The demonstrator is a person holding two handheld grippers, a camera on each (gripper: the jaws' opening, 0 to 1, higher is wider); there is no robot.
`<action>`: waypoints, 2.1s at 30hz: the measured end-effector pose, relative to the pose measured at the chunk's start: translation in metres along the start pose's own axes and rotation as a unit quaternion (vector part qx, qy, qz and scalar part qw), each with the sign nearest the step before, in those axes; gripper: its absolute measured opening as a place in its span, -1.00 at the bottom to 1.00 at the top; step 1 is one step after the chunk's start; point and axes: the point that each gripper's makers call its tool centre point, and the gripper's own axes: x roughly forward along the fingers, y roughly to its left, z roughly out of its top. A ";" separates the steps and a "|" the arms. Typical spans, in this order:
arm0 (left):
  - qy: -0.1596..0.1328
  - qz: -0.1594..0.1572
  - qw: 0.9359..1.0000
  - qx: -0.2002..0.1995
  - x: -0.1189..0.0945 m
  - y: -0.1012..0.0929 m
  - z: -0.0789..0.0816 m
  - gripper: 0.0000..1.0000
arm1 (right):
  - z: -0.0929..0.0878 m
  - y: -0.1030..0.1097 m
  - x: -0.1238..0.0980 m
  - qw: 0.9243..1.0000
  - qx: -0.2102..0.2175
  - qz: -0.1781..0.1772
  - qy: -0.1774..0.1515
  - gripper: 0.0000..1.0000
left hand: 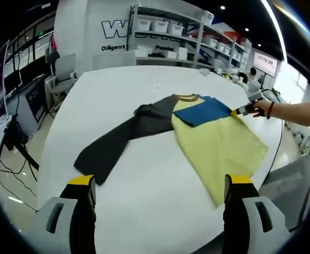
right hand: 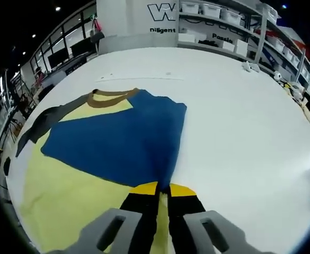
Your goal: Fold the garment on the visible template until the final outline fits inside the template.
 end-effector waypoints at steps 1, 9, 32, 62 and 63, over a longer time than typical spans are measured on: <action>-0.001 0.002 1.000 0.001 0.001 0.001 0.000 0.97 | 0.000 0.000 0.000 1.000 0.002 0.000 -0.001 -1.00; -0.016 0.026 1.000 -0.005 0.009 0.018 0.004 0.89 | 0.017 0.002 -0.014 0.994 0.080 0.022 -0.078 -0.42; 0.008 0.088 0.995 0.047 0.049 0.079 -0.017 0.18 | 0.032 0.026 -0.057 0.989 0.051 0.061 -0.125 0.06; 0.067 0.045 0.983 0.163 0.060 0.099 -0.037 -0.85 | -0.001 0.055 -0.113 0.988 0.008 0.113 -0.108 0.08; 0.068 0.045 0.983 0.162 0.060 0.099 -0.037 -0.86 | -0.003 0.056 -0.115 0.988 0.005 0.114 -0.106 0.07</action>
